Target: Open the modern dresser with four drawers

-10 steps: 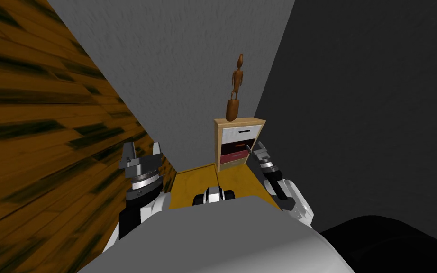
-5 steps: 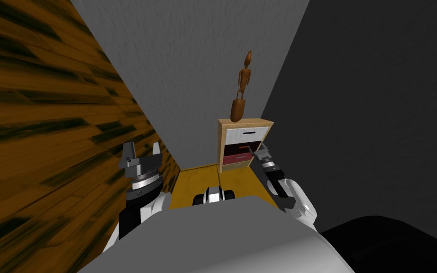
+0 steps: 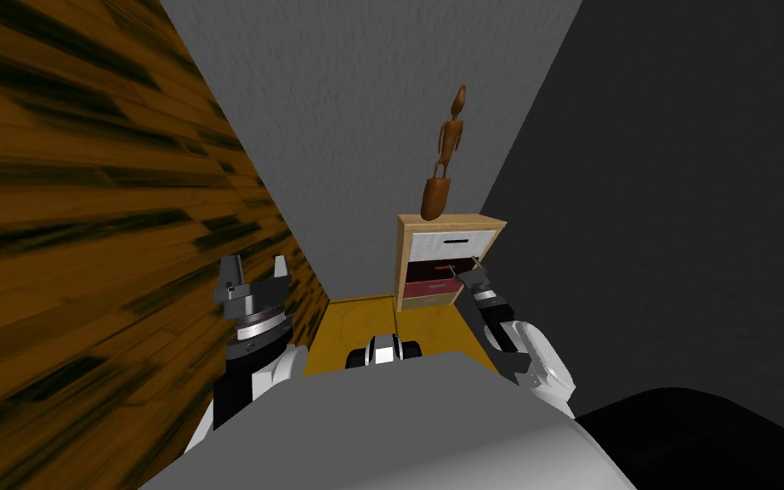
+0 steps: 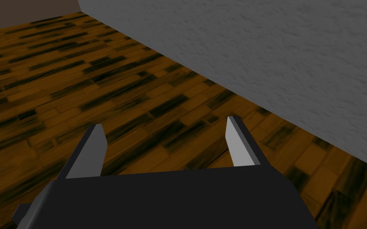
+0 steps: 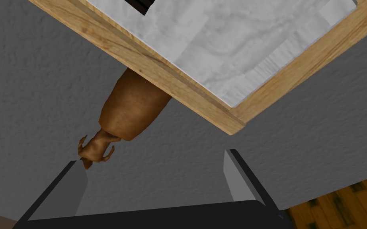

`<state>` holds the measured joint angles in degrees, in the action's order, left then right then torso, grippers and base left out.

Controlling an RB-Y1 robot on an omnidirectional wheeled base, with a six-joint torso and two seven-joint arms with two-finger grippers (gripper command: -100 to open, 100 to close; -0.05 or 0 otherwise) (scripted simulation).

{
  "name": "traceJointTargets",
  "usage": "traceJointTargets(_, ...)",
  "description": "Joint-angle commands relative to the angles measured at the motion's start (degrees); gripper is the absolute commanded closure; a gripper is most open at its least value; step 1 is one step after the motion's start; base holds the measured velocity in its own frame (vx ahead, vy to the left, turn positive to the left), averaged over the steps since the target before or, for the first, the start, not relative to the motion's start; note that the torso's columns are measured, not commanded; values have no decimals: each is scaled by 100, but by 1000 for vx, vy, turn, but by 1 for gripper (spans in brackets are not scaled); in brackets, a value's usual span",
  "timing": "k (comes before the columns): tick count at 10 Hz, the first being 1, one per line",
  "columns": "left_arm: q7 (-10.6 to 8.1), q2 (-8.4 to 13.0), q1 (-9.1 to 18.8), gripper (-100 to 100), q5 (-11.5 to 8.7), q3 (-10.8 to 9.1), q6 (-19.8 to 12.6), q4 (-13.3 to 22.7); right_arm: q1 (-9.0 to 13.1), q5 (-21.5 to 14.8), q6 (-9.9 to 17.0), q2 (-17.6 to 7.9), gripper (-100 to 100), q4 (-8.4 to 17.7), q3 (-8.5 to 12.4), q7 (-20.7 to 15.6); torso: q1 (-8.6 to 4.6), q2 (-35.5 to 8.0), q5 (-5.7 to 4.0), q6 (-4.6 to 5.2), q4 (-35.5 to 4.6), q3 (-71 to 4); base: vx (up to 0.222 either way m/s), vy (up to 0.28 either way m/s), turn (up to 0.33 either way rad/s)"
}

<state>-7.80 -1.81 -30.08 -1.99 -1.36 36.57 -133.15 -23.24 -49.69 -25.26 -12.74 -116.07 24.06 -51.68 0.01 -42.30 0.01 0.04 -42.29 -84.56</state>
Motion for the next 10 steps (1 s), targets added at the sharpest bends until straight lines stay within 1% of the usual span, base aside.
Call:
traceJointTargets(1, 0, 0, 1, 0, 0, 0, 0, 0, 77, -439, 153, -55, -100, 211, 249, -439, -3, 2, -1, -6, 0, -1, 23, -53, 334)
traceJointTargets(2, 0, 0, 1, 0, 0, 0, 0, 0, 77, -557, 153, -55, -100, 211, 249, -538, -7, 5, -3, -5, 1, -3, 19, -46, 91)
traceJointTargets(3, 0, 0, 0, 0, 0, 0, 0, 0, 116, -753, 222, -83, -100, 312, 360, -768, -3, 3, -1, 1, 1, -2, 10, -37, 177)
traceJointTargets(4, 0, 0, 0, 0, 0, 0, 0, 0, 116, -799, 222, -83, -100, 312, 360, -775, 2, -1, 0, -5, 0, 1, 4, -30, 111)
traceJointTargets(5, 0, 0, 0, 0, 0, 0, 0, 0, 154, -1033, 289, -113, -100, 414, 468, -1005, 5, -3, 1, -1, -1, 2, 2, -35, 181)
traceJointTargets(6, 0, 0, 1, 0, 0, 0, 0, 0, 192, -1175, 355, -147, -100, 513, 572, -1191, 0, -2, 0, -5, -1, 2, 7, -48, 328)
traceJointTargets(7, 0, 0, 1, 0, 0, 0, 0, 0, 192, -1259, 355, -147, -100, 513, 572, -1227, -4, 3, -1, -7, 0, -1, 7, -43, 133)
traceJointTargets(8, 0, 0, 0, 0, 0, 0, 0, 0, 231, -1474, 418, -185, -100, 612, 671, -1442, -2, 3, -1, 1, 1, -2, 7, -38, 160)
traceJointTargets(9, 0, 0, 0, 0, 0, 0, 0, 0, 231, -1474, 418, -185, -100, 612, 671, -1442, -1, 3, 0, -4, 1, -1, 6, -32, 91)
traceJointTargets(10, 0, 0, 0, 0, 0, 0, 0, 0, 268, -1680, 479, -228, -100, 708, 765, -1648, 3, 1, 0, -1, 0, 0, 1, -32, 209)
